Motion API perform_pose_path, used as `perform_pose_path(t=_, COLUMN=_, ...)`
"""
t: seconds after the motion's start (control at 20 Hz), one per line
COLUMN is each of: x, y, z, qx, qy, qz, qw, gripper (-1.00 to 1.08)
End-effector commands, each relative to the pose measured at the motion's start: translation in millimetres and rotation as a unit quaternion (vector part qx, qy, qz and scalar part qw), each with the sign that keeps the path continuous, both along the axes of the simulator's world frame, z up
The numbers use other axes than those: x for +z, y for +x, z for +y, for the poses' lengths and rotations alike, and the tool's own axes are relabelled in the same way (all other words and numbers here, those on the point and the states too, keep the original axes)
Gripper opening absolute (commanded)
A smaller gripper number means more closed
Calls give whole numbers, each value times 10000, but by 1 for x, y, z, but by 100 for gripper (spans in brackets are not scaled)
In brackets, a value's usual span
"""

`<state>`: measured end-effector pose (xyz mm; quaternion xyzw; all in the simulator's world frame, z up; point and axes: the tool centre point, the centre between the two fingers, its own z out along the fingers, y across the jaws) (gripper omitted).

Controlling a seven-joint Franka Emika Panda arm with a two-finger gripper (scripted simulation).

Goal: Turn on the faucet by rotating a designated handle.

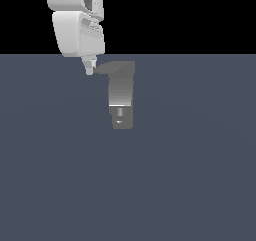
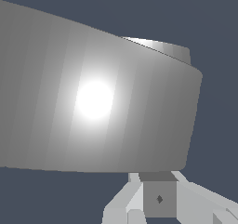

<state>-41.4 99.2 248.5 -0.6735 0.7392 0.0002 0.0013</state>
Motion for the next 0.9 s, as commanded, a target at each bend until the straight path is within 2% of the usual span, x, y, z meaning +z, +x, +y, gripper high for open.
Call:
perform_pose_path(t=0.0, x=0, y=-1, z=-10, qx=-16, qy=-3, qz=3, qw=10000, gripper=-100)
perform_pose_path(t=0.85, x=0, y=-16, z=-103, qx=-40, qy=-8, qz=7, qw=10000, gripper=-100)
